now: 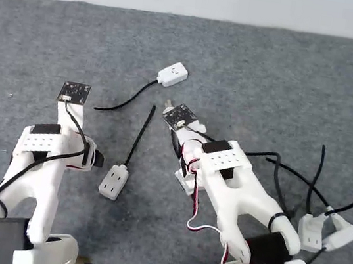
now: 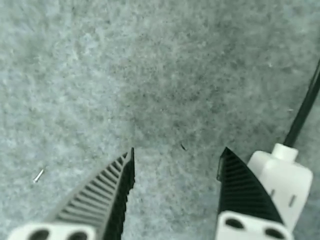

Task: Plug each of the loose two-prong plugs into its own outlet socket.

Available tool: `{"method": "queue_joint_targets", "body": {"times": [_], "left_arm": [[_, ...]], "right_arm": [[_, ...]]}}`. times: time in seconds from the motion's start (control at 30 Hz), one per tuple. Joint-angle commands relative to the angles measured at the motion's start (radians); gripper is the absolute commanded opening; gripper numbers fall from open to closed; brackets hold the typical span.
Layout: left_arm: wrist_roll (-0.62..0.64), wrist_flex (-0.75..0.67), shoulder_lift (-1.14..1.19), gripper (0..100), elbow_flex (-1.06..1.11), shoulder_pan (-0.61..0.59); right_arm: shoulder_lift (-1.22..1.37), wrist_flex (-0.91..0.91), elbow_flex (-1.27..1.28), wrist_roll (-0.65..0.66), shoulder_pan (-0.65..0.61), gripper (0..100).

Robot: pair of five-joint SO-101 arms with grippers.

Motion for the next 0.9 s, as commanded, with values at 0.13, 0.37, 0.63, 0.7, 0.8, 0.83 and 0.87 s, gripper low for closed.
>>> {"method": "queue_joint_targets", "body": {"times": [0.13, 0.37, 0.63, 0.7, 0.8, 0.83, 0.87], "left_arm": [[-0.009, -0.020, -0.002, 26, -0.039, -0.003], [-0.006, -0.032, -0.002, 26, -0.038, -0.006], [-0.005, -0.041, -0.002, 26, -0.038, -0.008], [-0.005, -0.041, -0.002, 26, -0.038, -0.008], [-0.005, -0.041, -0.002, 26, -0.038, -0.008], [-0.005, -0.041, -0.002, 26, -0.038, -0.008], [-0.005, -0.041, -0.002, 26, -0.038, -0.008]], "right_arm": [[0.015, 0.015, -0.041, 0.008, -0.004, 0.9], [-0.048, 0.099, -0.055, 0.005, 0.070, 0.8], [-0.446, 0.403, -0.100, 0.009, 0.151, 0.8], [-0.552, 0.489, -0.120, 0.006, 0.150, 0.8], [-0.682, 0.634, -0.201, 0.005, 0.151, 0.8], [-0.710, 0.687, -0.245, 0.005, 0.153, 0.8], [-0.731, 0.734, -0.295, 0.005, 0.153, 0.8]]}}
